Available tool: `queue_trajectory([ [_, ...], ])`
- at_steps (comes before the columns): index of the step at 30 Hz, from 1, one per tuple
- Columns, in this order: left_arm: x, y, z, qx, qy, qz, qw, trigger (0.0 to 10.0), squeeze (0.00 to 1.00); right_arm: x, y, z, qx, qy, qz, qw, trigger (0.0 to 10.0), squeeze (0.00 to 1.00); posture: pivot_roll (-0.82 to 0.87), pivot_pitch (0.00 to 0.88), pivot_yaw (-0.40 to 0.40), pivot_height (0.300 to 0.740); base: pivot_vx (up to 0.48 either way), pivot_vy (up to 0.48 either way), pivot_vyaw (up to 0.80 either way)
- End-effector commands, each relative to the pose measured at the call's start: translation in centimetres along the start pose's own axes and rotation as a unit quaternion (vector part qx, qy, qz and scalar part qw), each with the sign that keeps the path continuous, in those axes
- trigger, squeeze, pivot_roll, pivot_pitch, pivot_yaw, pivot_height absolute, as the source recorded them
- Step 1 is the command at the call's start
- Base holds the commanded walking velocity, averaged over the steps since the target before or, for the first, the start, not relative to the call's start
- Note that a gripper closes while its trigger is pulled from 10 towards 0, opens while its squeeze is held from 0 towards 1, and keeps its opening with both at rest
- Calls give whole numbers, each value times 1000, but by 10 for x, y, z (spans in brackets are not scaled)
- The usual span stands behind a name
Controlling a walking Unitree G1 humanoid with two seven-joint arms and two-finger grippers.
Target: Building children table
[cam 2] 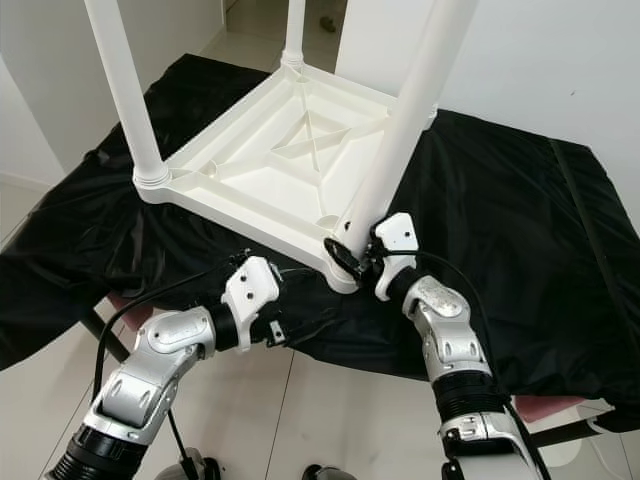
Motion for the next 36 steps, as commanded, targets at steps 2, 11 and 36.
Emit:
queue_trajectory([
  [2, -2, -3, 0, 36, -3, -3, 999, 10000, 0, -15, 4, -7, -46, -26, 12, 999, 0, 0, 105, 118, -93, 740, 0, 0, 0],
  [11, -3, 0, 1, 33, -4, -6, 999, 10000, 0, -24, -2, -9, -136, -30, 55, 989, 0, 0, 102, 123, -91, 740, 0, 0, 0],
  [36, -1, -1, 4, 34, 3, -9, 999, 10000, 0, -11, -26, -14, -342, -9, 103, 934, 3882, 0, 82, 117, -94, 740, 0, 0, 0],
])
Point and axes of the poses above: a point about 5 cm out from each wrist's last joint towards the gripper, its own z axis pointing out of the wrist towards the gripper, its own x axis along the axis of the wrist's last joint, y = z × x, the point moved 4 cm from there along z, pointing out of the wrist towards the gripper, and after that the axes turned 3 degrees about -z, right-handed, at the moved point
